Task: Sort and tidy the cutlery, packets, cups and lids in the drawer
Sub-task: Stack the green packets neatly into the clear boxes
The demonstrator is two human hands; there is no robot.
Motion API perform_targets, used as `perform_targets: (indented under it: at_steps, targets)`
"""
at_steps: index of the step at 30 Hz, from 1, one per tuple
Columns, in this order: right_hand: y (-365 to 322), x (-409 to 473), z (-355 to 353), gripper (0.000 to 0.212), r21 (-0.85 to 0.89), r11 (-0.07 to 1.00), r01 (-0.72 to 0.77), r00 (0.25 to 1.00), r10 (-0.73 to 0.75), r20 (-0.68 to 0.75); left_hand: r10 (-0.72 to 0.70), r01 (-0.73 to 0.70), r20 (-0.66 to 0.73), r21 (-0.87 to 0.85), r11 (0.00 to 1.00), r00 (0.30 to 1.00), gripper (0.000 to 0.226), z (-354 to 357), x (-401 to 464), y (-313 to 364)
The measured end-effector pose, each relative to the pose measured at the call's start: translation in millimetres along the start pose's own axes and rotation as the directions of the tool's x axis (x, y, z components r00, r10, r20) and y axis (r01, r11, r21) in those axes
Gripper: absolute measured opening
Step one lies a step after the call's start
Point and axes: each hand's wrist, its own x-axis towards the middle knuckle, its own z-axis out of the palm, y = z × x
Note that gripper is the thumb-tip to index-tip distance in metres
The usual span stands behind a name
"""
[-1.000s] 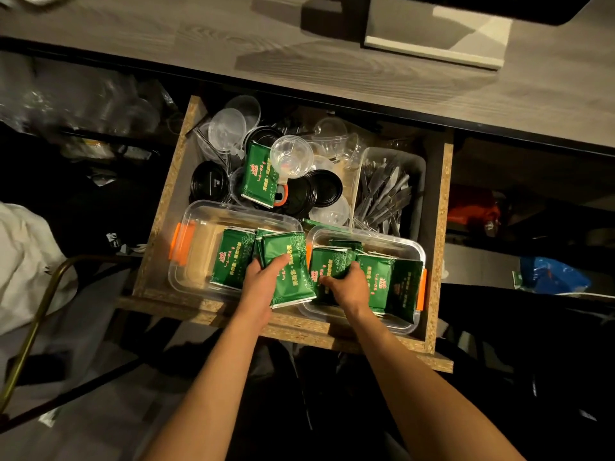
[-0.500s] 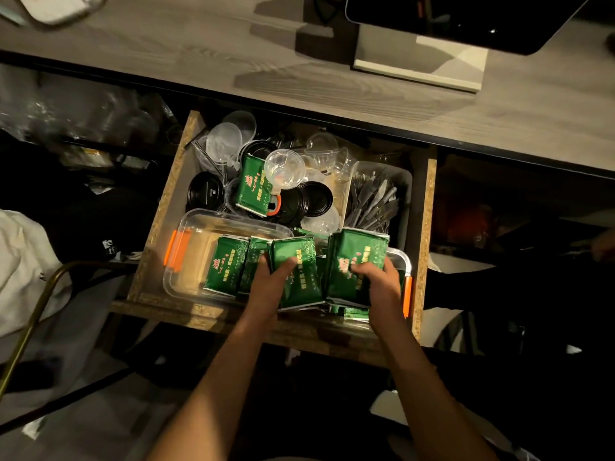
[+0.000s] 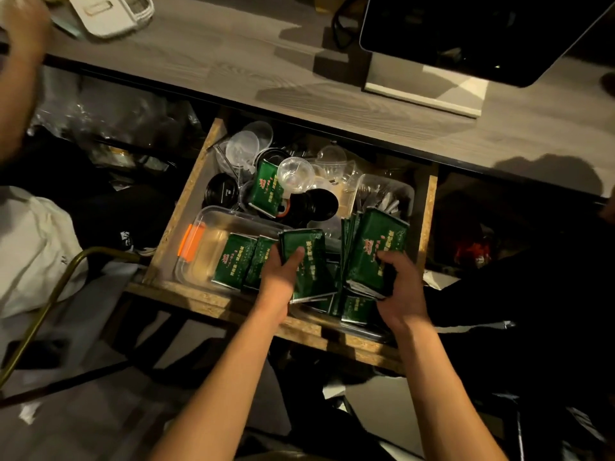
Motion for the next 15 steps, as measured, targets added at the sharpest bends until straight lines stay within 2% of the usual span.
perform_targets:
  at_steps: [1,2,5,6,8,9,11,12,15]
  targets:
    - [-0.2,-2.1,4.9,0.024,-0.038,0.999,-0.037,0.999,0.036,-0.01,0.004,-0.004,0.004,-0.012,1.0,1.0,0.077,-0.9,-3.3,0.0]
    - [-2.0,-7.7,14.2,0.027,-0.04,0.998,-0.052,0.999,0.053,0.01,0.017,-0.017,-0.006,-0.013,1.0,1.0,0.075,-2.4,-5.3,0.7]
    - [3.6,-15.9,40.4,0.063,-0.168,0.985,-0.042,0.998,0.049,0.037,-0.056,0.055,-0.016,-0.1,0.993,0.998,0.081,-0.1,-13.3,8.4]
    - [5.3,-19.0,47.7,0.066,-0.217,0.976,-0.02,0.999,0.028,0.032,-0.103,0.102,0.0,-0.11,0.989,0.995,0.089,0.4,-12.2,7.7]
    - [11.0,-18.7,57.0,0.063,-0.266,0.964,-0.001,1.0,0.002,0.002,-0.17,0.175,0.052,-0.114,0.978,0.984,0.094,-3.0,-3.9,2.0]
    - [11.7,-18.5,59.9,0.061,-0.254,0.967,-0.023,1.0,0.027,0.012,-0.187,0.196,0.074,-0.14,0.971,0.98,0.087,-5.2,-5.1,5.3]
    - [14.8,-20.3,69.4,0.033,-0.234,0.971,-0.045,0.998,0.055,0.039,-0.178,0.198,0.13,-0.158,0.967,0.975,0.061,-10.3,-15.5,18.2]
    - [17.1,-21.1,75.1,0.024,-0.244,0.969,-0.028,0.995,0.052,0.09,-0.151,0.179,0.182,-0.147,0.973,0.972,0.054,-15.2,-14.0,18.1]
    - [24.6,-23.1,93.5,0.032,-0.299,0.954,0.026,0.985,0.026,0.169,-0.082,0.117,0.257,-0.121,0.986,0.963,0.045,-30.1,-10.2,18.6]
